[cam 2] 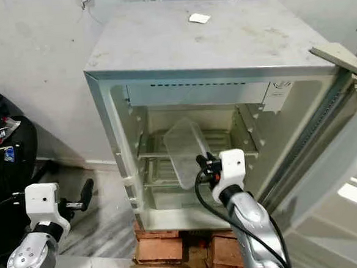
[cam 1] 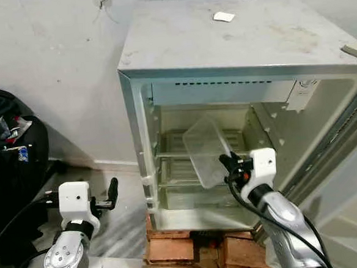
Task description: Restocking fridge
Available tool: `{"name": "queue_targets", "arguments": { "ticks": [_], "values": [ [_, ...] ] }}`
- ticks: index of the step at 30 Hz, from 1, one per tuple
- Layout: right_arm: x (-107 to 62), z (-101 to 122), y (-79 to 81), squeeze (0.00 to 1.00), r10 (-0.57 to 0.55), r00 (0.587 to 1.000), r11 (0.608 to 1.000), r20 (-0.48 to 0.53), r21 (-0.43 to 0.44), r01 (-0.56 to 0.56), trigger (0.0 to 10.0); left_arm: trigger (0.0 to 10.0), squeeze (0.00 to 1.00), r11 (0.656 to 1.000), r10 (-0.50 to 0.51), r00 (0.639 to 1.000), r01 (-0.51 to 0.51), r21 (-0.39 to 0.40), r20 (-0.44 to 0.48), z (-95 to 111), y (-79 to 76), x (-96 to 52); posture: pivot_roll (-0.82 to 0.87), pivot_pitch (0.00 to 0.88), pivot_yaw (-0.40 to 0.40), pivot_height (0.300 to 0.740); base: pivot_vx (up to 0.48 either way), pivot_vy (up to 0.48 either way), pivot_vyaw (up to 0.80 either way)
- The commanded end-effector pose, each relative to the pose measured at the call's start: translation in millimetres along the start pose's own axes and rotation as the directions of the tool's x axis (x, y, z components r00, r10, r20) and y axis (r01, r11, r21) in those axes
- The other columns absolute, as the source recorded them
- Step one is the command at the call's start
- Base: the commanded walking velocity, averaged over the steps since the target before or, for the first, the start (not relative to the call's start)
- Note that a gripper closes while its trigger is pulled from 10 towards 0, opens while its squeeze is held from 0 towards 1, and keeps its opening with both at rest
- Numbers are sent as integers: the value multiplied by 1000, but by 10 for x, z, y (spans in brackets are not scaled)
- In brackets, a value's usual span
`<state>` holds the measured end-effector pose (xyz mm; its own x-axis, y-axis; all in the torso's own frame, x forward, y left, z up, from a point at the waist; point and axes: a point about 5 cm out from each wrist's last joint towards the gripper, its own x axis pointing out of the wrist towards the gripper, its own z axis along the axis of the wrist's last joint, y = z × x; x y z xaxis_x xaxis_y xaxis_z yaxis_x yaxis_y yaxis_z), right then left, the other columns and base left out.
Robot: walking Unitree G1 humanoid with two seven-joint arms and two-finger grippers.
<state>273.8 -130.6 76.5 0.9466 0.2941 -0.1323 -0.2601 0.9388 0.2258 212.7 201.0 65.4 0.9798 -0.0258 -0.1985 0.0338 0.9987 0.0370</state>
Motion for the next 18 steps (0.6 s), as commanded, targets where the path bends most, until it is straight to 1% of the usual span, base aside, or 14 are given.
{"name": "queue_targets", "arguments": {
  "ticks": [1, 3, 6, 7, 9, 10, 14, 15, 17, 18],
  "values": [
    [60, -11, -17, 0, -25, 1000, 998, -14, 50, 25, 10000, 10000, 0, 1000, 11, 1000, -11, 15, 3, 29, 21, -18, 110, 55, -42, 740, 0, 0, 0],
    [210, -20, 17, 0, -26, 999, 993, -37, 117, 30, 10000, 10000, 0, 1000, 20, 1000, -20, 20, 4, 42, 23, -34, 126, 63, -47, 740, 0, 0, 0],
    [357, -18, 45, 0, -39, 998, 984, -57, 171, 48, 10000, 10000, 0, 999, 27, 1000, -27, 20, 4, 56, 23, -62, 145, 78, -52, 740, 0, 0, 0],
    [374, -15, 49, 0, -39, 998, 983, -59, 175, 48, 10000, 10000, 0, 999, 28, 1000, -28, 20, 4, 59, 22, -69, 148, 81, -53, 740, 0, 0, 0],
    [515, -19, 45, 0, -69, 993, 981, -92, 174, 84, 10000, 10000, 0, 999, 34, 999, -34, 23, 7, 80, 12, -88, 159, 95, -54, 740, 0, 0, 0],
    [560, -6, 32, 0, -86, 991, 976, -99, 190, 104, 10000, 10000, 0, 999, 35, 999, -35, 23, 10, 93, 3, -96, 165, 102, -56, 740, 0, 0, 0],
    [700, 64, -1, 0, -127, 985, 950, -114, 273, 154, 10000, 10000, 0, 999, 32, 999, -33, 31, 17, 129, -24, -127, 178, 115, -60, 740, 0, 0, 0],
    [762, 112, 8, 0, -127, 986, 941, -106, 300, 154, 10000, 10000, 0, 999, 34, 999, -34, 33, 13, 124, -29, -149, 185, 125, -63, 740, 0, 0, 0],
    [822, 162, 22, 0, -142, 985, 928, -97, 333, 166, 10000, 10000, 0, 999, 36, 999, -36, 32, 1, 103, -38, -172, 188, 127, -67, 740, 0, 0, 0],
    [875, 190, 53, 0, -148, 984, 907, -98, 383, 175, 10000, 10000, 0, 999, 31, 1000, -31, 34, -4, 98, -53, -188, 193, 130, -69, 740, 0, 0, 0]
  ]
}}
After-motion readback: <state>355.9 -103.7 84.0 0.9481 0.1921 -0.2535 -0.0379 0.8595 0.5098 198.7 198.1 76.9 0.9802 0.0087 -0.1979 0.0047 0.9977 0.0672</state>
